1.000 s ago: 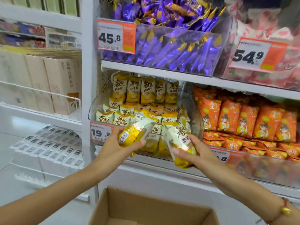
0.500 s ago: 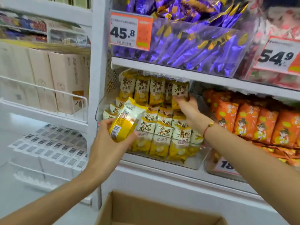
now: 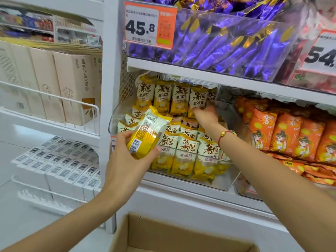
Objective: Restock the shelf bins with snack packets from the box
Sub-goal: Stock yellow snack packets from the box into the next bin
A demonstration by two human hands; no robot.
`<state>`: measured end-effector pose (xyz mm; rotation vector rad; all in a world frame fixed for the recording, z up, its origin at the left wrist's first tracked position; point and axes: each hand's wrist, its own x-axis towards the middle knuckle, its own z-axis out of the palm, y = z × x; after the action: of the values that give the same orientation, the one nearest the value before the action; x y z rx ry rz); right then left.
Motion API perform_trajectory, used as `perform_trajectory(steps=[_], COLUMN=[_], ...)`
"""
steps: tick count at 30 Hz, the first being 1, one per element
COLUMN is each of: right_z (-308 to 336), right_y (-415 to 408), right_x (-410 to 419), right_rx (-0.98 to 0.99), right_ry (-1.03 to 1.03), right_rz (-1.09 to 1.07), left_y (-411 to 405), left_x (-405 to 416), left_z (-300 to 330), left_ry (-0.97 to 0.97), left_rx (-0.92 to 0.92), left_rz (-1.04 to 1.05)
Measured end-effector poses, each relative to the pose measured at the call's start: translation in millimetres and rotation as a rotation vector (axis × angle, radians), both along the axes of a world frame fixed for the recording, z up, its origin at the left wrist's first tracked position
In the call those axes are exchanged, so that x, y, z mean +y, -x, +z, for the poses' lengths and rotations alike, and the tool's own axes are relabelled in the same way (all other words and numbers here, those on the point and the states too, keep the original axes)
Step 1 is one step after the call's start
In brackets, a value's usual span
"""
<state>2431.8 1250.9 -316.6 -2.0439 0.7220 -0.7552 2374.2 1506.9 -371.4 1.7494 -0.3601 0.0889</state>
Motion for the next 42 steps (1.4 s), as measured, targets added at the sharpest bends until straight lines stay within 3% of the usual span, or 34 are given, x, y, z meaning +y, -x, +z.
perform_trajectory(steps=[3, 8, 11, 13, 16, 19, 21, 23, 26, 29, 32, 36, 38, 42], right_z=[0.9, 7.6, 12.3, 12.5, 10.2, 8.1, 14.1, 20.2, 24.5, 21.5, 15.3, 12.1, 12.1, 15.8], right_y=[3.1, 15.2, 42.5, 70.8, 111.6, 131.9, 139.6, 143.3, 144.4, 143.4, 142.6, 133.6, 121.6, 85.5], right_x=[1.4, 1.0, 23.8, 56.7, 102.1, 115.1, 111.5, 106.3, 107.3, 116.2, 116.0, 93.8, 73.0, 29.4], right_rx=[0.063, 0.151, -0.005, -0.156, -0.084, -0.107, -0.212, -0.211, -0.03, -0.013, -0.067, -0.155, -0.195, -0.236], right_ry=[0.151, 0.117, 0.248, 0.131, -0.219, -0.308, -0.212, -0.319, -0.509, -0.537, -0.553, -0.429, -0.391, -0.244], right_rz=[0.027, 0.062, -0.075, 0.116, 0.517, 0.558, 0.469, 0.472, 0.616, 0.69, 0.647, 0.438, 0.307, 0.056], left_y=[3.7, 5.3, 6.8, 7.7, 10.3, 14.5, 16.1, 18.1, 17.7, 20.1, 21.3, -11.5, -44.4, -88.2], left_x=[-1.0, -0.6, 0.3, 0.2, -1.2, -2.3, -1.2, 1.5, 0.3, -7.5, -13.7, -2.7, 9.2, 19.9], left_z=[4.0, 7.8, 11.2, 10.2, 14.0, 28.0, 34.8, 38.3, 35.9, 38.8, 37.8, 20.6, 13.6, 2.5], left_ry=[-0.009, -0.018, -0.02, -0.006, 0.031, 0.171, 0.36, 0.581, 0.673, 0.514, 0.177, -0.15, -0.29, -0.53], left_rx=[-0.012, -0.005, -0.003, 0.005, 0.036, 0.369, 0.674, 0.886, 0.938, 0.807, 0.49, -0.259, -0.526, -0.583], left_rz=[-0.021, -0.02, -0.007, -0.004, -0.064, -0.279, -0.566, -0.796, -0.923, -0.848, -0.487, 0.017, 0.192, 0.236])
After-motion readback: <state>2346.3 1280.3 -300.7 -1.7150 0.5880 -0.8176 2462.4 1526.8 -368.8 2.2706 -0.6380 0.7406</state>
